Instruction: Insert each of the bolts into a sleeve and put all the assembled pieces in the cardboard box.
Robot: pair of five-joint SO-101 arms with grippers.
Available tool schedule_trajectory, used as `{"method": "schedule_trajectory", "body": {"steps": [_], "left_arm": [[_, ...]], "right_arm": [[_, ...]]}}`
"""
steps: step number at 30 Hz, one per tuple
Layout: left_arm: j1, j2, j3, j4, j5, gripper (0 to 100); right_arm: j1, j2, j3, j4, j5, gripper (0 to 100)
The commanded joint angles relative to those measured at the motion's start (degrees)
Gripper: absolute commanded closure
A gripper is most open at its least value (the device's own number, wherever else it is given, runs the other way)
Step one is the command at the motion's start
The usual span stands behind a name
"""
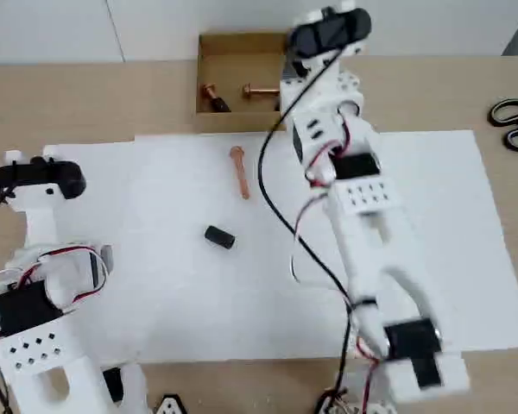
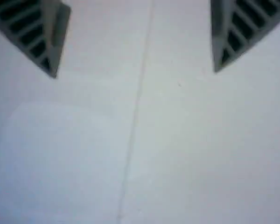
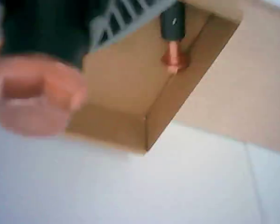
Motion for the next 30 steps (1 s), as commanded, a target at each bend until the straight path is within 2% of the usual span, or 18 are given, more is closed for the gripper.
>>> {"method": "schedule_trajectory", "body": {"steps": [1, 9, 15, 25, 30], "left_arm": [[0.0, 0.0, -0.3, 0.2, -0.7, 80], [-0.1, 0.0, -0.3, 0.2, -0.7, 80], [-0.1, 0.0, -0.3, 0.2, -0.7, 80], [0.1, 0.0, -0.3, 0.2, -0.7, 80], [0.1, 0.0, -0.3, 0.2, -0.8, 80]], "right_arm": [[0.3, 11.3, -14.5, -5.3, 0.1, 99.5], [-0.4, 37.1, -37.5, -9.9, 0.1, 99.5], [-1.5, 50.7, -50.6, -9.7, 0.2, 99.5], [-1.3, 57.5, -56.1, -6.0, 0.2, 98.6], [-1.4, 57.5, -56.1, -2.3, 0.1, 87.6]]}}
